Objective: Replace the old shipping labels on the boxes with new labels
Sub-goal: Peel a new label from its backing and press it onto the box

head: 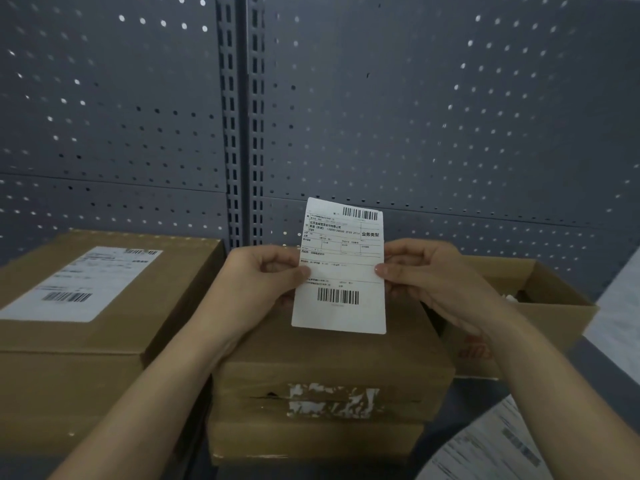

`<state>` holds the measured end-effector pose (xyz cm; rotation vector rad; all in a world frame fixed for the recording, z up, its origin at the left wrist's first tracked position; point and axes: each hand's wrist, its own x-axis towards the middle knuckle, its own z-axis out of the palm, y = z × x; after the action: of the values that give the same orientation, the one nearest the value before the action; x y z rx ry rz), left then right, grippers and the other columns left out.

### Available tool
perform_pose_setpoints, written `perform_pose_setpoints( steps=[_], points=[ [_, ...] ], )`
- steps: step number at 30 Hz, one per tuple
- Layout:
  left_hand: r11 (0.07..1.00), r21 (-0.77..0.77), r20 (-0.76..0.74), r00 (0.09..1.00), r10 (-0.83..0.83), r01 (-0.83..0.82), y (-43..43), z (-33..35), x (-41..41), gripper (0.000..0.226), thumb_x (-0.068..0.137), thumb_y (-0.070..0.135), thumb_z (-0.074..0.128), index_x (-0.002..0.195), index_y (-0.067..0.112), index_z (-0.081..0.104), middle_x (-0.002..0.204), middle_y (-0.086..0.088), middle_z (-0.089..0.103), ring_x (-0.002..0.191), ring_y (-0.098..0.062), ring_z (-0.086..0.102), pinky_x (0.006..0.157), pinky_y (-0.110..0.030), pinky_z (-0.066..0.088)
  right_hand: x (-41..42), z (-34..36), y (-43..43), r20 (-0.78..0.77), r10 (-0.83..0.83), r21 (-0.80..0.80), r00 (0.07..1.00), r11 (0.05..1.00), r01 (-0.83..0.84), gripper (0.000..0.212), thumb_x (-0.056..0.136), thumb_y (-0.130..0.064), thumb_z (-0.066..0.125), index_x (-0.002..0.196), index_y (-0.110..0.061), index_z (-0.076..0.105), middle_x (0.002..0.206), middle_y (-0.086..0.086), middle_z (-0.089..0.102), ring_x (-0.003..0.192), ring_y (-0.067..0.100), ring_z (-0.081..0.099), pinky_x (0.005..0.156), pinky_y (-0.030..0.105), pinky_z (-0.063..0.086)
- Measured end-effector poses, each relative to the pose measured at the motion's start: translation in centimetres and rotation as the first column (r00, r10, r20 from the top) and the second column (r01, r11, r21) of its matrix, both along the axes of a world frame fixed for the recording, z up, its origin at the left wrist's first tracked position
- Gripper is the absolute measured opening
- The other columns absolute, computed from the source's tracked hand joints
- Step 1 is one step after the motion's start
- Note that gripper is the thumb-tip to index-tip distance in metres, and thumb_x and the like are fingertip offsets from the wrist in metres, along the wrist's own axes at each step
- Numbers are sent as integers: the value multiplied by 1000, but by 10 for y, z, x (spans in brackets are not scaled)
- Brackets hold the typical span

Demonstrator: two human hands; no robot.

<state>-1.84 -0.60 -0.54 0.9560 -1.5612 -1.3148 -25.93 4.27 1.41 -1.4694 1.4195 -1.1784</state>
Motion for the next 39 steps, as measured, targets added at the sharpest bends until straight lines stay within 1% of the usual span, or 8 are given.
perform_pose_setpoints(
  steps=[4,9,15,21,25,27,33,39],
  points=[
    [1000,0,10,1000,-6,6,0,-1,1,9,89,6,69,96,7,74,93,-10,77,90,-30,74,88,-57,55,1,0,1,2,-11,-9,1000,1000,11,26,84,-8,70,110,-11,68,103,8,75,102,32,69,95,55,52],
    [1000,-13,41,999,-14,14,0,-4,4,11,85,3,72,96,7,73,91,-8,77,87,-27,74,87,-53,57,2,-2,3,1,-18,-20,1000,1000,18,25,84,-7,70,108,-10,69,100,7,75,99,32,70,92,52,54],
    [998,-4,76,995,-64,65,-1,-6,8,23,84,-4,72,103,9,73,98,-7,76,91,-25,74,87,-47,58,5,-6,1,20,-28,-5,999,1000,29,25,84,-7,71,109,-10,69,99,8,76,100,35,68,91,48,55],
    [993,-100,249,968,-30,57,-3,-4,12,25,82,9,78,102,23,73,89,1,76,84,-14,74,82,-40,60,6,-8,-3,1,-12,17,1000,1000,12,27,82,-11,74,109,-13,69,99,4,76,97,26,71,88,42,57],
    [983,-178,347,937,23,42,-4,-3,14,25,79,21,82,99,34,73,86,10,76,84,-4,71,87,-37,56,7,-9,-5,-64,0,-11,998,1000,-1,36,78,-10,78,111,-16,68,95,1,77,91,18,73,76,32,58],
    [980,-193,369,929,32,43,-5,-2,14,27,78,23,83,100,35,72,86,12,75,85,-3,70,88,-37,55,8,-10,-6,-87,-3,-29,996,1000,1,38,77,-10,79,112,-17,68,93,0,77,89,16,73,75,28,57],
    [977,-206,382,924,34,49,-4,-2,12,34,73,21,86,100,34,71,84,13,75,82,-2,71,85,-38,56,8,-12,-7,-138,-14,-38,990,999,9,39,77,-11,80,113,-17,67,94,-1,76,90,16,73,82,35,60],
    [979,-197,389,920,39,42,-4,-6,11,41,65,21,91,97,34,69,82,11,75,77,-4,71,78,-33,56,8,-16,-9,-153,-34,-65,988,998,24,39,76,-10,81,112,-18,68,89,-1,76,86,16,72,77,30,59]
  ],
)
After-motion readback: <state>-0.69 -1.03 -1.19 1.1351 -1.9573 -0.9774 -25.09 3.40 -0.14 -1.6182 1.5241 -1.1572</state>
